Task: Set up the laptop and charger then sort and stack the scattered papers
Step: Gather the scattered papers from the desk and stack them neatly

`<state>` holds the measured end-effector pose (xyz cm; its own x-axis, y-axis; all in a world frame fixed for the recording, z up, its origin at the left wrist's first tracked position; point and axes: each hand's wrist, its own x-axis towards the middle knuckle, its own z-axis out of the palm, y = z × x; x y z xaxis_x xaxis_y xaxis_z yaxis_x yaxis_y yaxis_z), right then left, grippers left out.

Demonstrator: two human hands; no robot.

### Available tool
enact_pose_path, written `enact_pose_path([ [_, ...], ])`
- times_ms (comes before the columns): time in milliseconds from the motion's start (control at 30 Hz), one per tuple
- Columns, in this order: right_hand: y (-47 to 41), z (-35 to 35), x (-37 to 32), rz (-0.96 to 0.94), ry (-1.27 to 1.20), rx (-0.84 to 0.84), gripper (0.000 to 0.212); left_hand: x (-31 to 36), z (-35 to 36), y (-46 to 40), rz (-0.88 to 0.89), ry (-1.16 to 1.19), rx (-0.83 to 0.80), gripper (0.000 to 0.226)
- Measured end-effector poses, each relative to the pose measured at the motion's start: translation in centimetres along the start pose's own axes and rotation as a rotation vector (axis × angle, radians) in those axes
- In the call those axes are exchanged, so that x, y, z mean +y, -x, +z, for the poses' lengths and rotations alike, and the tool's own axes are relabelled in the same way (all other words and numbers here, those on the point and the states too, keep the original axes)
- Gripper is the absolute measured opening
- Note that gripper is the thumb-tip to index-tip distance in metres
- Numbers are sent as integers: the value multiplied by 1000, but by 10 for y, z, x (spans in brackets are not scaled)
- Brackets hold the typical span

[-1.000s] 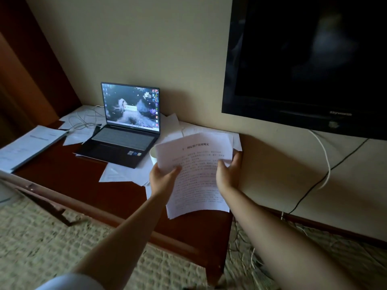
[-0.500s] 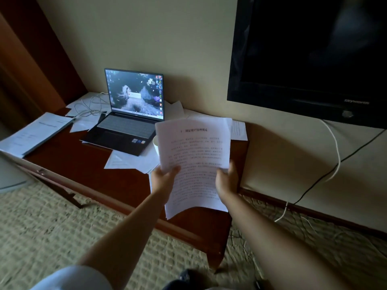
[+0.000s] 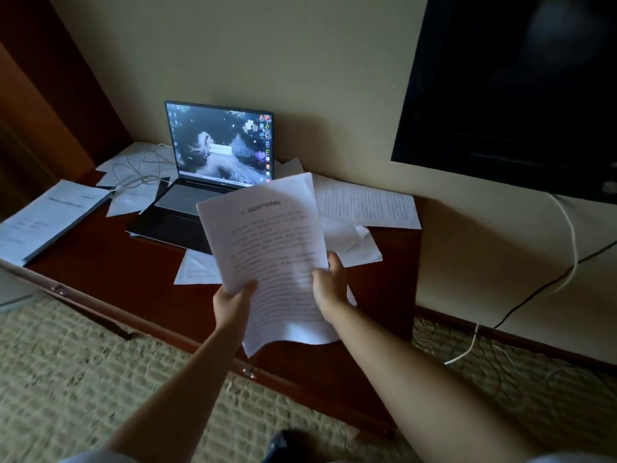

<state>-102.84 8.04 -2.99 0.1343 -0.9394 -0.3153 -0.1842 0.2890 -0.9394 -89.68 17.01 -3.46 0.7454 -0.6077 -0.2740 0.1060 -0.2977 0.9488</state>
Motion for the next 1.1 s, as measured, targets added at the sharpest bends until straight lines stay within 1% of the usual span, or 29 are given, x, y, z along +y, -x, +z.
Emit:
enact_pose_path([
  [100, -18, 27, -10, -22, 10, -12, 13, 0, -17, -33, 16, -48, 42, 8],
  [133, -29, 38, -10, -14, 27, 8, 14, 1, -23, -48, 19, -55, 46, 6],
  [200, -44, 41, -5, 21, 133, 37, 25, 6, -29, -62, 18, -62, 57, 6],
  [300, -65, 55, 1, 66, 266, 13, 38, 9, -40, -90, 34, -91, 50, 20],
  [367, -74, 65, -2, 123, 267, 28, 47, 7, -47, -105, 21, -106, 21, 25],
  [433, -83, 74, -6, 154, 247, 64, 54, 2, -51, -119, -21, -117, -6, 20],
  [467, -88, 78, -8, 165, 255, 68, 54, 0, -51, -125, -41, -121, -20, 17],
  [600, -107, 87, -15, 252, 390, 69, 43, -4, -47, -141, -90, -113, -87, 10],
  [700, -112, 88, -17, 237, 472, 90, 39, -6, -42, -145, -96, -102, -110, 11],
  [800, -105, 77, -15, 220, 475, 175, 39, -7, -31, -144, -112, -112, -149, 10],
  [900, -96, 48, -9, 265, 470, 294, 37, -5, -14, -134, -111, -124, -201, 9],
  [967, -91, 24, -5, 307, 445, 371, 37, -3, 1, -124, -97, -128, -231, 13],
  [1100, -83, -26, 6, 335, 374, 433, 38, -8, 29, -99, -119, -144, -285, 16],
])
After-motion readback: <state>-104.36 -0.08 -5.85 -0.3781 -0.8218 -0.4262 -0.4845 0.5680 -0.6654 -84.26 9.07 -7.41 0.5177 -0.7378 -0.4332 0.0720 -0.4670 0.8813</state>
